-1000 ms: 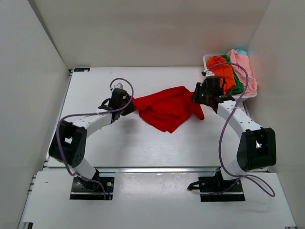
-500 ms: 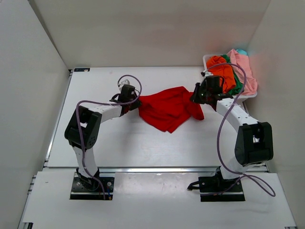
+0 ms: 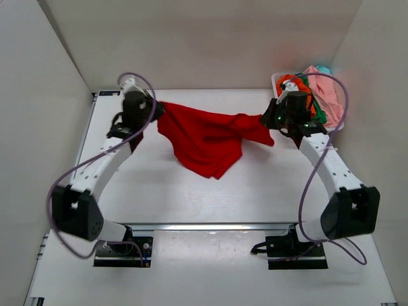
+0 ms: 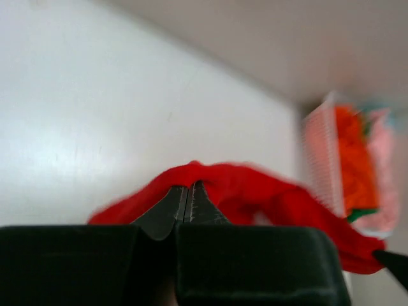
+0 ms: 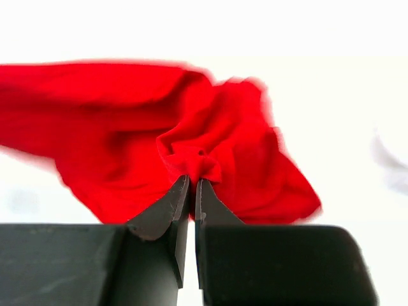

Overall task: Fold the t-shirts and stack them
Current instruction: Flatten out the tshirt

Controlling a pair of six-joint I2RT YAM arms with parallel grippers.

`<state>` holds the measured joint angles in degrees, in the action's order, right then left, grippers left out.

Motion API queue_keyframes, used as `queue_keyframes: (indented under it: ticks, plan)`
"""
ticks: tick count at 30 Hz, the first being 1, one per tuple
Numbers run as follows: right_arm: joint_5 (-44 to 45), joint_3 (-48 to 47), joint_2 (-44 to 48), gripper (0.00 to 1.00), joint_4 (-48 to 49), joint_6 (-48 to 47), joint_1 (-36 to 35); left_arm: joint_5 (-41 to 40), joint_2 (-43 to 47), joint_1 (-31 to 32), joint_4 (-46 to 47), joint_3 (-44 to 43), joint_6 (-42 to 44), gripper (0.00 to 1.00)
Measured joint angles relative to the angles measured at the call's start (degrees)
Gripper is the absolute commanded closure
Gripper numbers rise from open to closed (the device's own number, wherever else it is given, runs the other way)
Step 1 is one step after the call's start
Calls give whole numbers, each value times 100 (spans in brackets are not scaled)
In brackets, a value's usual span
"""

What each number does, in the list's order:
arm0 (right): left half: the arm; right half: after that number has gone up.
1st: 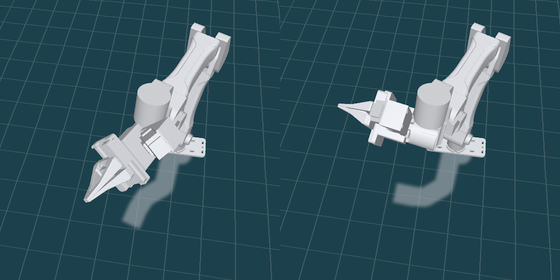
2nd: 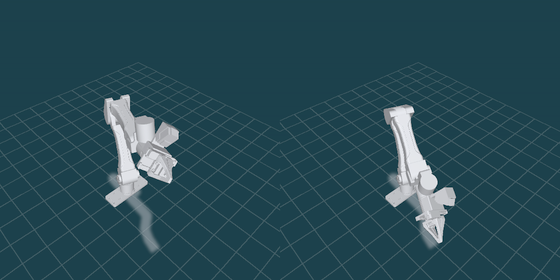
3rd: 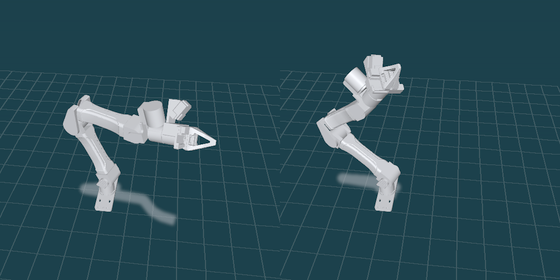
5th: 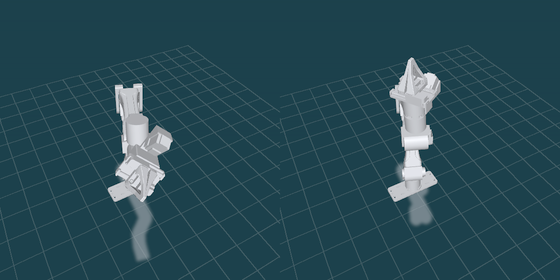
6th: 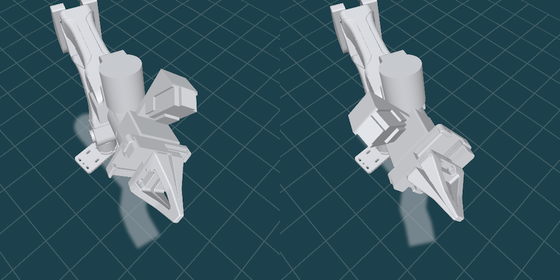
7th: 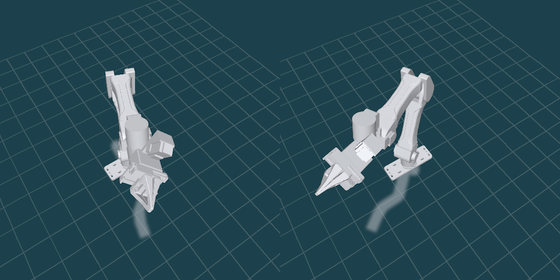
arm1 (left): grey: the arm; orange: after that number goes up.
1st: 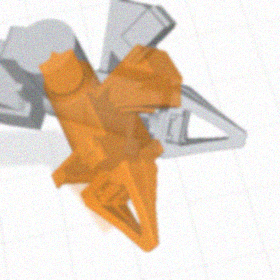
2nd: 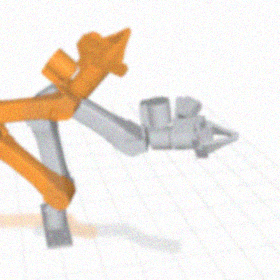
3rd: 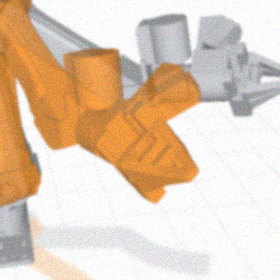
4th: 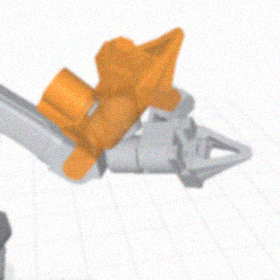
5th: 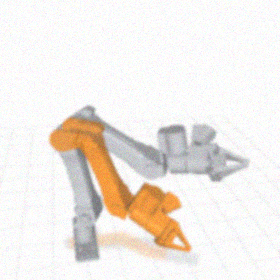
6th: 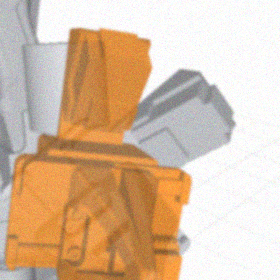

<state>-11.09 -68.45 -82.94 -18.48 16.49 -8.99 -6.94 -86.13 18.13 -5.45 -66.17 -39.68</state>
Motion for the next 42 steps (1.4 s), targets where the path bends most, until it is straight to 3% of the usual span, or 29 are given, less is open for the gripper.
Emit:
queue_keyframes:
  ticks: [6,12,19,23,27,28,34,38,39,41,42]
  plan:
    - [26,-452,1360,100,-129,24,90,28,1858,-562,-118,-785,136,100]
    - [-127,-1185,2295,100,-245,-61,142,46,2684,-566,-247,-1611,350,100]
    - [-1084,-1163,3021,100,-302,229,1519,-72,2455,-553,-1156,-3158,658,100]
    - [-1231,-1147,3003,100,-520,221,1342,-212,2229,-555,-1624,-3753,778,100]
    - [-1237,-1134,2669,94,-916,103,1060,-341,2170,-629,-1766,-3541,846,100]
    - [-1224,-1126,2605,100,-986,66,1056,-398,2173,-667,-1810,-3399,872,100]
    - [-1038,-350,2468,100,-1071,-90,1401,-365,1523,-800,-2328,-3707,1119,100]
    - [-1056,-297,2533,100,-994,-111,1427,-166,1572,-839,-2398,-3425,1108,100]
    - [-1088,-284,2597,99,-951,-105,1416,-127,1611,-861,-2435,-3381,1095,100]
    - [-1165,-210,2802,72,-820,-81,1403,-52,1650,-870,-2479,-3381,1095,100]
    - [-1178,-179,2933,80,-798,-81,1401,-11,1676,-870,-2479,-3381,1086,100]
